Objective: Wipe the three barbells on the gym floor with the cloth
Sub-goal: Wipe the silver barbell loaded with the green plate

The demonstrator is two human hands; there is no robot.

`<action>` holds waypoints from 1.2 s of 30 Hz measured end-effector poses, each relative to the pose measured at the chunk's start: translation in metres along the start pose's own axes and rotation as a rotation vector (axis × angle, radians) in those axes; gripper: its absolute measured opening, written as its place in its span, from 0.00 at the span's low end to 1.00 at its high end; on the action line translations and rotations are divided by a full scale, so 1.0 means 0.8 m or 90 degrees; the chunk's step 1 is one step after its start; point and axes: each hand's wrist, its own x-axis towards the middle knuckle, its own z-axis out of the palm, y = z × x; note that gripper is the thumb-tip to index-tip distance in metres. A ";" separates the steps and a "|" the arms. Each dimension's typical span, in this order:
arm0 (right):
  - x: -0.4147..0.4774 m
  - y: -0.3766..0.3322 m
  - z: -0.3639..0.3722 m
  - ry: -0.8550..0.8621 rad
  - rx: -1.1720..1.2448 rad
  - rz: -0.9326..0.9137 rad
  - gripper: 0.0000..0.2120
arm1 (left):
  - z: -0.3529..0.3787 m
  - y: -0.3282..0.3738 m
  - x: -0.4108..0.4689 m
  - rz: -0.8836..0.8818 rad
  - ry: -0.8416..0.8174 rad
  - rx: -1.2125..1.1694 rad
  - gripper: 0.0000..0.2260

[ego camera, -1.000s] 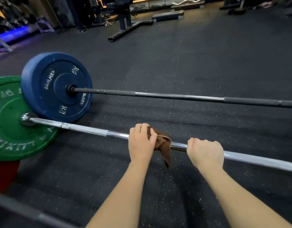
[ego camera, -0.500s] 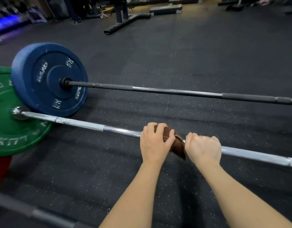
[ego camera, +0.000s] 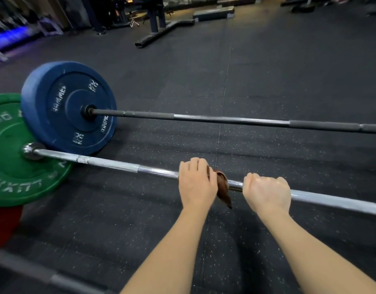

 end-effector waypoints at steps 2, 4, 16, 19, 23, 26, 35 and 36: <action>-0.002 0.000 -0.004 0.004 0.013 -0.006 0.08 | -0.004 0.015 -0.007 0.002 -0.048 -0.026 0.18; -0.002 -0.001 -0.005 0.013 0.030 -0.003 0.09 | -0.014 0.013 -0.007 0.029 -0.101 0.016 0.27; -0.006 0.000 -0.004 0.010 0.023 0.001 0.08 | -0.025 -0.042 0.015 0.154 -0.186 0.007 0.24; -0.001 -0.001 -0.001 0.005 -0.023 0.021 0.09 | -0.017 -0.036 0.015 0.161 -0.137 0.032 0.23; 0.005 -0.006 0.019 0.090 0.014 0.030 0.11 | -0.029 -0.078 0.033 0.255 -0.181 0.008 0.24; 0.007 -0.004 0.029 0.209 0.106 -0.018 0.11 | -0.029 -0.124 0.041 0.175 -0.116 -0.026 0.21; 0.009 -0.009 0.037 0.234 0.086 0.021 0.11 | -0.010 -0.079 0.029 0.143 -0.062 0.052 0.20; 0.008 -0.009 0.037 0.228 0.081 0.025 0.12 | -0.008 -0.069 0.024 0.155 -0.062 0.048 0.20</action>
